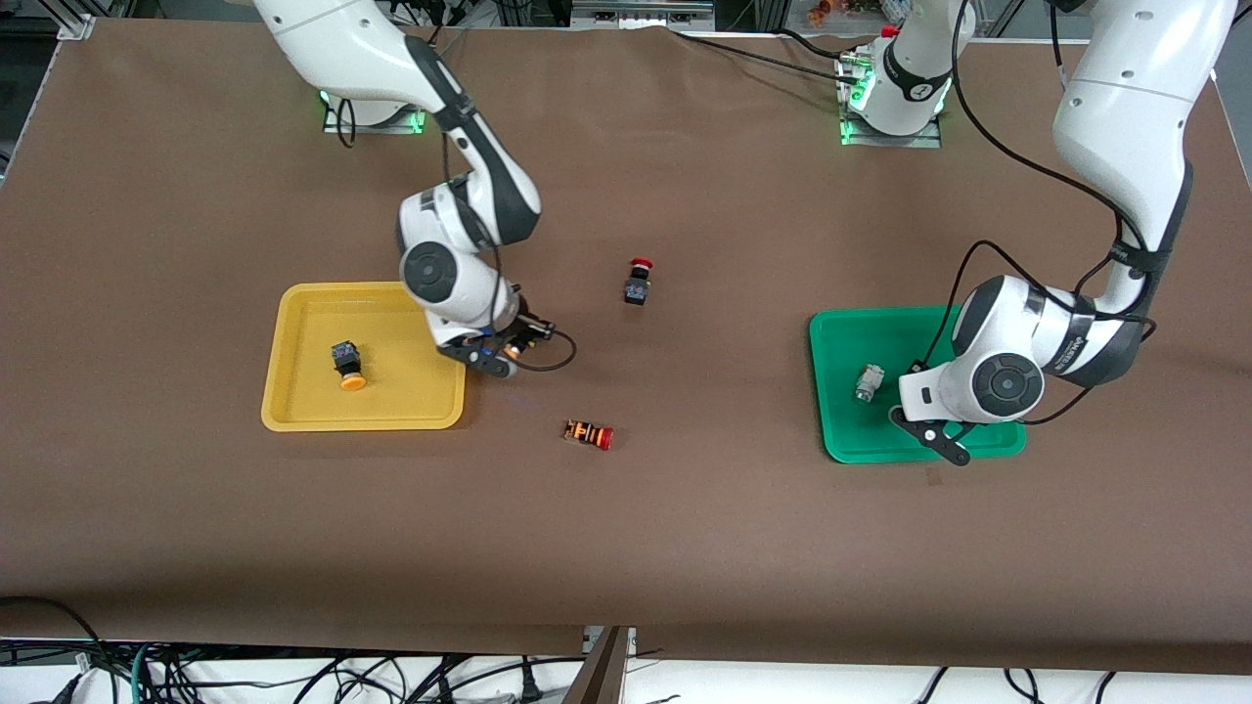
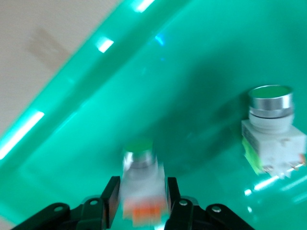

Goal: Place green and yellow buttons in trays
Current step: 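Place the yellow button in the yellow tray while the left gripper places green in green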

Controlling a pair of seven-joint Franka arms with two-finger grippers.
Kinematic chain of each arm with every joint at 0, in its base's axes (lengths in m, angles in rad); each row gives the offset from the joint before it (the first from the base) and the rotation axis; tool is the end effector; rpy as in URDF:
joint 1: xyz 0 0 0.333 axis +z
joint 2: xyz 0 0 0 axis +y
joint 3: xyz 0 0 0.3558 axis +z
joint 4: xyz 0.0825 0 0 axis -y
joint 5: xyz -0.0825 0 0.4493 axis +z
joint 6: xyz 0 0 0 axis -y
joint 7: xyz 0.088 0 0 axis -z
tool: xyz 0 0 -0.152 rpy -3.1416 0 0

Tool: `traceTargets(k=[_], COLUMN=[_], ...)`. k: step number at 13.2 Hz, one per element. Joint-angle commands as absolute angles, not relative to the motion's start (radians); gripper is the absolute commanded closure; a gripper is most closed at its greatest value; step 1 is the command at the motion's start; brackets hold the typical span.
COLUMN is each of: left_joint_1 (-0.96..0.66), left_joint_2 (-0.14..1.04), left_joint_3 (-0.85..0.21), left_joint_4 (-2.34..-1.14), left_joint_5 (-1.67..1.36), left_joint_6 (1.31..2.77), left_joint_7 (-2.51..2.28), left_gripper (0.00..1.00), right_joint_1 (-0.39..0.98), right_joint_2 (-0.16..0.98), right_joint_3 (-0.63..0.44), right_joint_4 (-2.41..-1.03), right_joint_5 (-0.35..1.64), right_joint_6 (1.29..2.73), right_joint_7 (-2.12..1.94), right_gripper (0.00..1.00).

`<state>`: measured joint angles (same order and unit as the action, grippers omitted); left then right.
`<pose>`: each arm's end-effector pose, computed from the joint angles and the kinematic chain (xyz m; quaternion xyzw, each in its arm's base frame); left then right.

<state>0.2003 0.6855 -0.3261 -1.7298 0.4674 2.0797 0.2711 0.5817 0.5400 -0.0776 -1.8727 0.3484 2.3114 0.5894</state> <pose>0.6939 -0.0408 0.1233 -0.9362 0.3137 0.1427 0.0686 0.5944 0.3492 0.1579 -0.9806 0.1607 0.0935 0.0626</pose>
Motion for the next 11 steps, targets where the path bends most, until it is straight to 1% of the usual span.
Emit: traceTargets(k=[1,2,4,5,6,7,8,9,10,11], left_joint_1=[0.216,0.218,0.219,0.213,0.209,0.21,0.21,0.212,0.2,0.164], left_joint_2=[0.638,0.612,0.507,0.452,0.427,0.413,0.411,0.411,0.396,0.335], left_joint_3=[-0.348,-0.357,-0.397,-0.406,-0.426,-0.455,-0.468,-0.475,-0.46,-0.437], left_joint_4=[-1.761,-1.758,-1.744,-1.73,-1.67,-1.596,-1.513,-1.44,-1.402,-1.416], left_joint_5=[0.489,0.488,0.435,0.387,0.347,0.322,0.298,0.27,0.24,0.227], left_joint_6=[2.1,2.1,2.074,2.016,1.95,1.848,1.756,1.674,1.616,1.591], left_joint_7=[0.29,0.291,0.285,0.282,0.275,0.272,0.268,0.265,0.259,0.235], left_gripper=[0.0,0.0,0.0,0.0,0.0,0.0,0.0,0.0,0.0,0.0], right_joint_1=[0.581,0.581,0.578,0.571,0.56,0.557,0.554,0.548,0.545,0.546], right_joint_2=[0.48,0.482,0.498,0.515,0.531,0.54,0.54,0.532,0.52,0.502], right_joint_3=[-0.214,-0.272,-0.323,-0.322,-0.322,-0.322,-0.324,-0.325,-0.33,-0.334], right_joint_4=[-1.874,-1.885,-1.919,-1.928,-1.933,-1.933,-1.93,-1.924,-1.907,-1.882], right_joint_5=[0.354,0.353,0.36,0.368,0.377,0.405,0.413,0.413,0.411,0.407], right_joint_6=[2.162,2.151,2.164,2.18,2.189,2.194,2.194,2.191,2.181,2.172], right_joint_7=[0.308,0.193,0.072,0.077,0.078,0.08,0.087,0.094,0.106,0.126], right_gripper=[0.76,0.74,0.69,0.58,0.58,0.55,0.47,0.22,0.07,0.02])
